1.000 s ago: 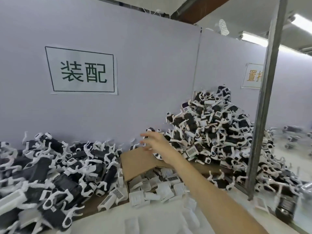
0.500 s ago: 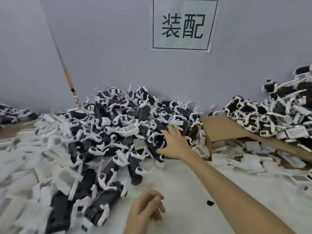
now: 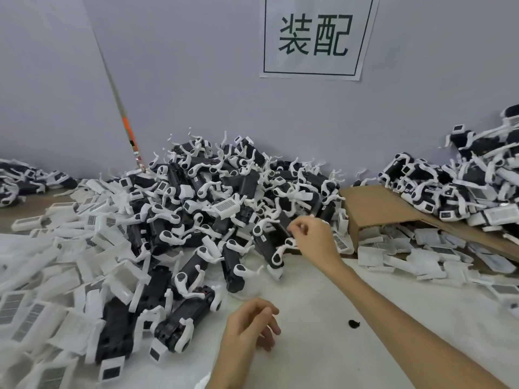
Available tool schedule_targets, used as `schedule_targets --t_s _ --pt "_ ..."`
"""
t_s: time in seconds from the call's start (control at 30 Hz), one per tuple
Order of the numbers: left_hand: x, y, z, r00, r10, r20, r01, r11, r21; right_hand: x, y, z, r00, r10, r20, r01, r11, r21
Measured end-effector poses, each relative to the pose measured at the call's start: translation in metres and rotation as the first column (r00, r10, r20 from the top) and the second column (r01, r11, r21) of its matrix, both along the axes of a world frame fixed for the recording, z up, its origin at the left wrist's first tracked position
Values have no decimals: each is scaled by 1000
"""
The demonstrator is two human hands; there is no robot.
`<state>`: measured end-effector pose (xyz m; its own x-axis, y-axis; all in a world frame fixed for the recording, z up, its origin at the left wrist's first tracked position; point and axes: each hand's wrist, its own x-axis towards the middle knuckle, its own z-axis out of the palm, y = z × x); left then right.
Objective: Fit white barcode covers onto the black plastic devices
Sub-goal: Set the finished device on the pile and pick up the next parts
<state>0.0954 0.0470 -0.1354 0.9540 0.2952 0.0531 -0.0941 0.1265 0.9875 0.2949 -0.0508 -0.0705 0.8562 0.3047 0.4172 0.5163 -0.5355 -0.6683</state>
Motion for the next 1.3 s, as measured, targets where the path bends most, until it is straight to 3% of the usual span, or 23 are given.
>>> schedule_targets --t_s 0.1,0.23,0.37,0.4,0.5,0.57,0.7,0.77,0.97,1.03,1.13,1.23,1.3 --pt "-4 -5 0 1000 -21 15 20 997 72 -21 -27 13 997 -5 -79 29 953 301" --pt "-10 -10 -2 998 -19 58 13 996 91 -63 -71 18 975 158 -155 -51 842 537" --pt "-12 -13 -2 997 -50 65 45 996 80 -90 -103 -3 819 456 -348 88 499 862" --pt "-11 -16 0 995 -92 48 86 990 113 -94 -105 -7 767 518 -379 134 448 884" --pt "0 -26 6 989 -146 8 141 966 215 -103 -100 -13 663 619 -421 186 409 893" --pt "9 -30 12 984 -177 -32 180 964 194 -107 -96 -18 617 672 -410 212 360 908" --pt "25 -26 19 977 -208 -40 205 977 -59 -106 -104 -25 576 734 -359 304 214 928" --pt "30 -28 20 974 -225 -31 212 952 -221 -104 -109 -26 577 737 -352 321 192 927" --pt "27 -49 9 948 -318 13 302 888 -346 -109 -104 -25 515 750 -415 283 308 908" --pt "27 -48 4 941 -333 52 331 883 -332 -109 -103 -22 519 698 -493 226 445 867" --pt "27 -48 1 940 -329 92 339 869 -359 -106 -105 -19 729 418 -541 30 771 636" --pt "28 -42 1 965 -246 94 262 861 -437 -99 -114 -19 926 116 -358 58 897 439" --pt "29 -34 2 974 -200 109 228 852 -471 -89 -119 -28 965 -107 -238 171 948 268"
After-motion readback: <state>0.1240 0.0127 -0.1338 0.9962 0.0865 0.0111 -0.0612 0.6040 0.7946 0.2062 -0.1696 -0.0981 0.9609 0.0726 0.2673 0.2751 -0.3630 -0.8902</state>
